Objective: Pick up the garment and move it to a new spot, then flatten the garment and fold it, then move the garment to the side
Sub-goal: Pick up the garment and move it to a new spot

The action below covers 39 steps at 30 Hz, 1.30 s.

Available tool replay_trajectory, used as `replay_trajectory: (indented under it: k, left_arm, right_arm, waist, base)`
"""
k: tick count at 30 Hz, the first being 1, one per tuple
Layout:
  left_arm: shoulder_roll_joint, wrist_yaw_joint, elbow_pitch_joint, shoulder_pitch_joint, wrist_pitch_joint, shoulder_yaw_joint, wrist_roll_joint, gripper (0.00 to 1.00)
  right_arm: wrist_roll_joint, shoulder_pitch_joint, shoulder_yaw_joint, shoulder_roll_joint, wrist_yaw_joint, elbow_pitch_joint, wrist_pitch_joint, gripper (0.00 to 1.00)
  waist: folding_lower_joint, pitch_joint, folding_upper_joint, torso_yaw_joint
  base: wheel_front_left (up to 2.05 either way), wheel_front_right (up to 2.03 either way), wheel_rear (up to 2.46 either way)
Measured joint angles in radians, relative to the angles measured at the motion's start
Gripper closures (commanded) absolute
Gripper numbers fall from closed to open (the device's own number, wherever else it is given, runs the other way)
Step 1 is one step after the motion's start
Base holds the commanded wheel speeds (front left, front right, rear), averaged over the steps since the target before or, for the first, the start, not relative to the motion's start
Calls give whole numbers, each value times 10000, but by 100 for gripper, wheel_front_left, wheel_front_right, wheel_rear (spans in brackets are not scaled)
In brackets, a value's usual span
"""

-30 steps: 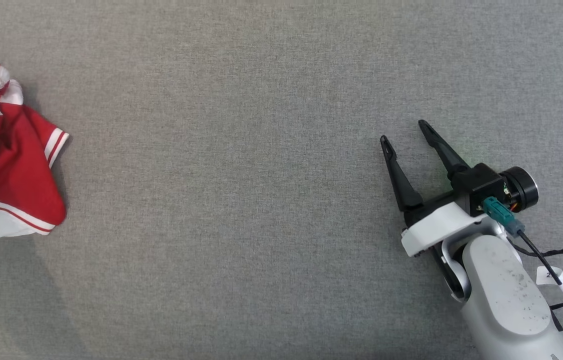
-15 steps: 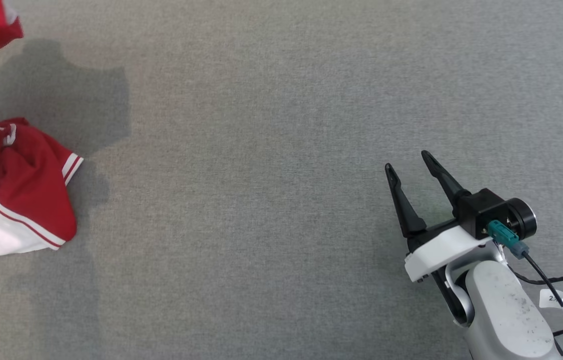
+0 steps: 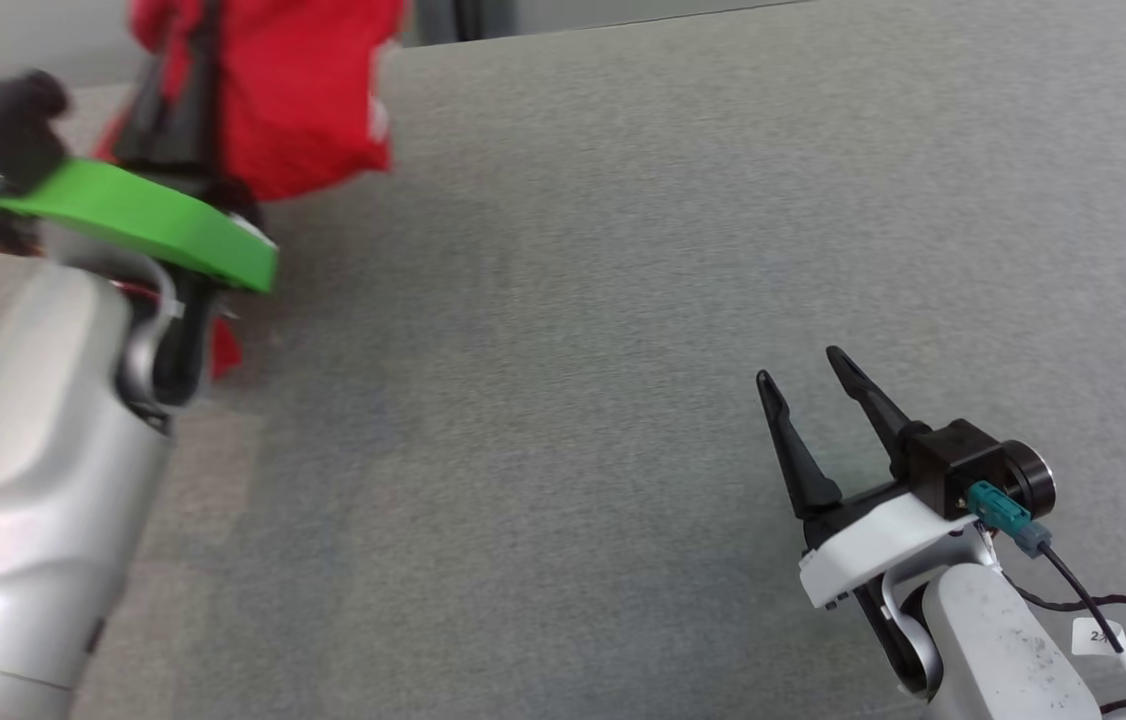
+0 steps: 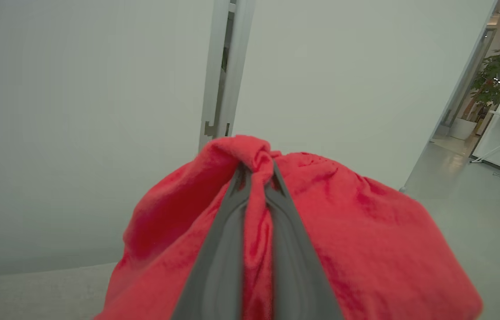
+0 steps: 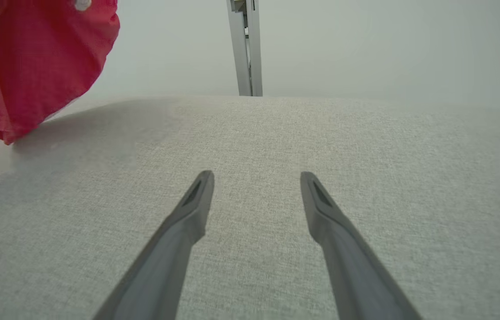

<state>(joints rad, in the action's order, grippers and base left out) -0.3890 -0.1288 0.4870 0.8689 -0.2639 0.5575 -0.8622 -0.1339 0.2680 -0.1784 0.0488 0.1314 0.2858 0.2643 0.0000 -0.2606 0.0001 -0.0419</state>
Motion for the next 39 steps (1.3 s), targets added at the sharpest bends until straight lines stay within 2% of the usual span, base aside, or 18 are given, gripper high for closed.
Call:
replay_trajectory:
  k: [4,11,12,13,14,18,22,32,39]
  left_arm:
    - [725,0,-104,-458,0,251,-109,100]
    - [1459,0,-46,-1480,-2,662,474,100]
    - [1532,0,6,-1623,-2,646,577,90]
    - [1607,0,46,-1791,0,602,677,51]
    - [1685,0,81,-1924,-2,558,721,0]
    - [1873,0,155,-2581,-2,119,1317,0]
    - [1944,0,153,-3378,0,-757,1937,0]
    - [2209,0,-539,-5746,-6,-3461,4288,0]
    - [2625,0,-1248,-7597,-4,-4625,5440,0]
  right_arm:
    - [-67,-182,-77,2,0,-42,0,0]
    - [-161,-546,-194,6,0,-107,0,0]
    - [-163,-593,-201,2,0,-115,0,0]
    - [-163,-635,-203,2,0,-123,0,0]
    - [-163,-667,-194,2,0,-123,0,0]
    - [-148,-766,-113,4,0,-128,0,0]
    - [-109,-891,148,6,0,-125,0,0]
    - [-111,-1139,443,4,0,261,0,0]
    - [-58,-1392,616,-2,0,499,0,0]
  waist:
    - [0,55,0,-604]
    - [0,144,0,-1708]
    - [0,158,0,-1856]
    - [0,173,0,-2000]
    - [0,184,0,-2103]
    - [0,263,0,-2463]
    - [0,417,-1,-2484]
    - [0,926,-1,-1789]
    - [0,1456,-1,-1265]
  base:
    - [0,0,0]
    - [0,0,0]
    - [0,0,0]
    - [0,0,0]
    - [0,0,0]
    - [0,0,0]
    - [0,0,0]
    - [0,0,0]
    - [0,0,0]
